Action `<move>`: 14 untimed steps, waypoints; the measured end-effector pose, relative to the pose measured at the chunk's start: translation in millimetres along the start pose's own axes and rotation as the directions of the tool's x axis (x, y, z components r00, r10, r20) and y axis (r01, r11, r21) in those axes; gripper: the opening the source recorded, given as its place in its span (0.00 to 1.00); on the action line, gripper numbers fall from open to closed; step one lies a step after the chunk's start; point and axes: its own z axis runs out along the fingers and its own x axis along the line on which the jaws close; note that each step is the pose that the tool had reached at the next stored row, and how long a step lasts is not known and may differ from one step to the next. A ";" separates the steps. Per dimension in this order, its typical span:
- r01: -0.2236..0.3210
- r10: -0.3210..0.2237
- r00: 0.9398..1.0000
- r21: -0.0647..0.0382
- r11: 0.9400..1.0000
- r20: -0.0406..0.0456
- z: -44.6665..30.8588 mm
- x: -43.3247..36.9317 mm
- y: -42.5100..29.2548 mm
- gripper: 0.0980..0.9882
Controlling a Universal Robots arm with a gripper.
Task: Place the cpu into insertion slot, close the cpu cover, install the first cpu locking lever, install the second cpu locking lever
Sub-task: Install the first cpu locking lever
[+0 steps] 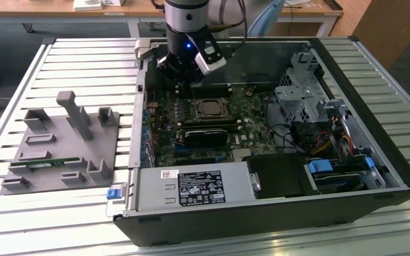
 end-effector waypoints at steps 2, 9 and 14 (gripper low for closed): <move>0.000 0.000 1.000 0.000 1.000 0.000 0.6 0.7 2.9 0.01; 0.000 0.000 1.000 0.000 1.000 0.000 2.9 2.4 15.6 0.01; 0.000 0.000 1.000 0.000 1.000 0.000 3.6 2.3 20.9 0.01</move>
